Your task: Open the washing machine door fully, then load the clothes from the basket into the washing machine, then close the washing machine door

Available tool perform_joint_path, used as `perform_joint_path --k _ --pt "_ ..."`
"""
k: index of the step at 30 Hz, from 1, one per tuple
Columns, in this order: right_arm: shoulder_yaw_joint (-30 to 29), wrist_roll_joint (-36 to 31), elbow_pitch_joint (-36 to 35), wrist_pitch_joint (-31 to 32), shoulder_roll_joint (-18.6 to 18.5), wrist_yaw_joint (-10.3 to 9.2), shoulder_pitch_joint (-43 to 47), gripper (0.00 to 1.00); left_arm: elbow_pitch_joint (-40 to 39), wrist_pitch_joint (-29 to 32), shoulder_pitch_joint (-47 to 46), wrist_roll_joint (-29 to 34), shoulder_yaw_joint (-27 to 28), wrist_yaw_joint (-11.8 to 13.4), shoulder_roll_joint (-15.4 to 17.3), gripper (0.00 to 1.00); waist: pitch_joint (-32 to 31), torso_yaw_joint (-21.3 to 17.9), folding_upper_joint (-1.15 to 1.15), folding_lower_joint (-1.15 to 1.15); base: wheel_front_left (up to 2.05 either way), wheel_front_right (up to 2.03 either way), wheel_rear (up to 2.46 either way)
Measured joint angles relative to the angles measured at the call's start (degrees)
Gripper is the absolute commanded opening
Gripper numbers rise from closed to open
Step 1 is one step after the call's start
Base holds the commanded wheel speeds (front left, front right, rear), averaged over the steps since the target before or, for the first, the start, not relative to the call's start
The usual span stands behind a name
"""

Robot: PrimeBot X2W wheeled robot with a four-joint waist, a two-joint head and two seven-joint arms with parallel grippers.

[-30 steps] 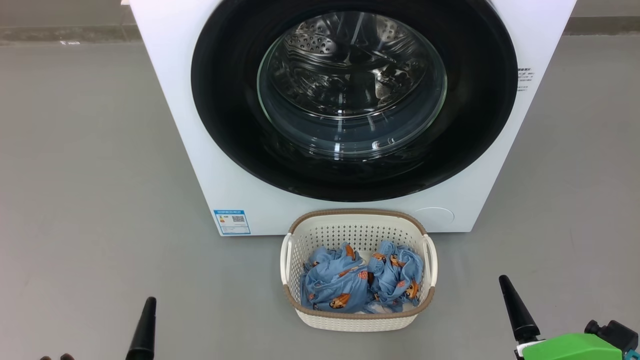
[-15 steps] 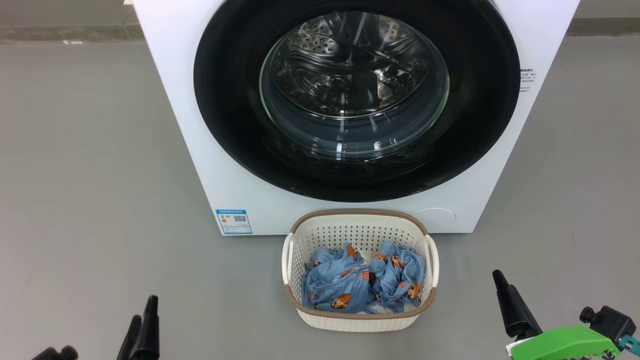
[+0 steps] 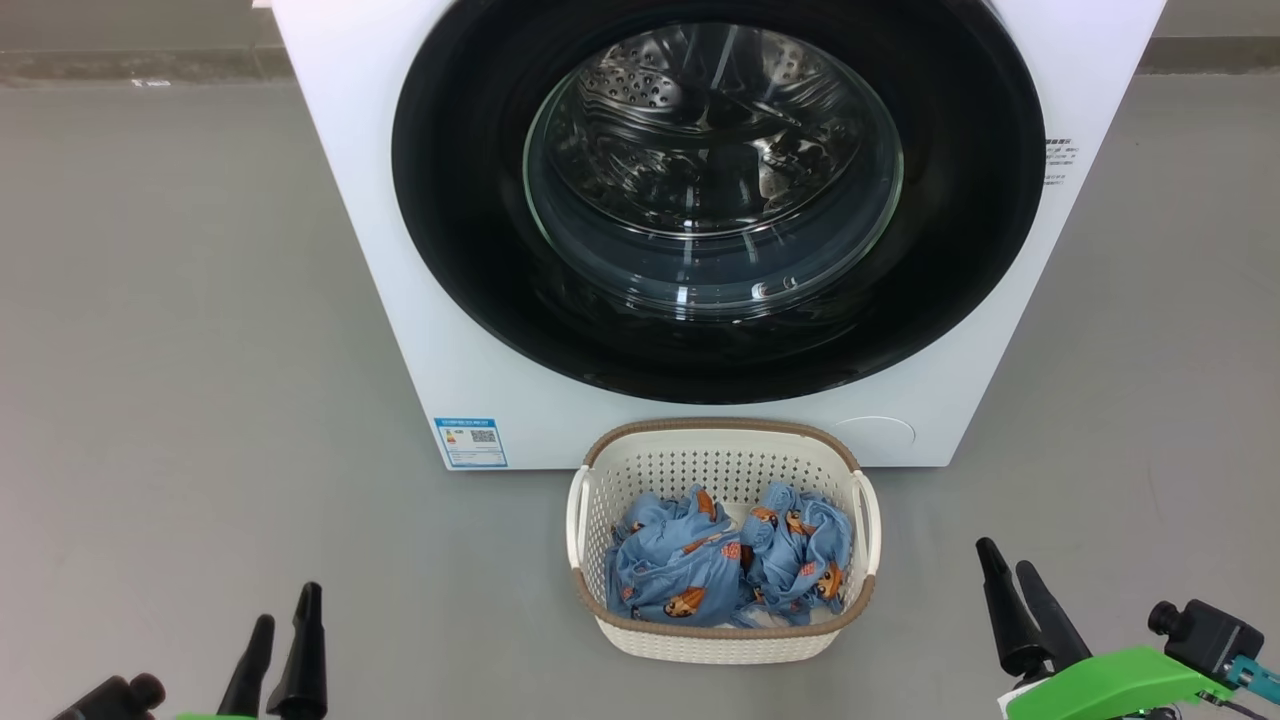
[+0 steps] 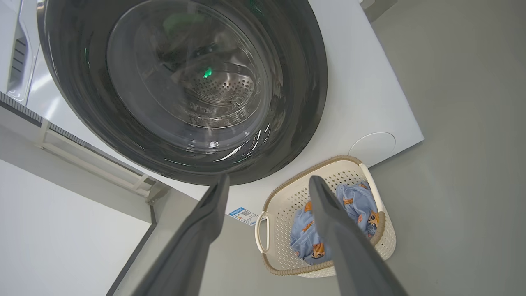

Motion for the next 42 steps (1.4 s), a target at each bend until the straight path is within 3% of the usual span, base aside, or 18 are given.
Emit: perform_joint_path --k 42 --pt "-1.38 -26.70 -2.15 -6.64 -1.12 0.00 0.27 1.00 -2.69 -6.57 0.02 24.70 -4.11 -0.03 3.37 1.00 -0.54 -0.03 0.00 0.00 0.00 0.00 0.00"
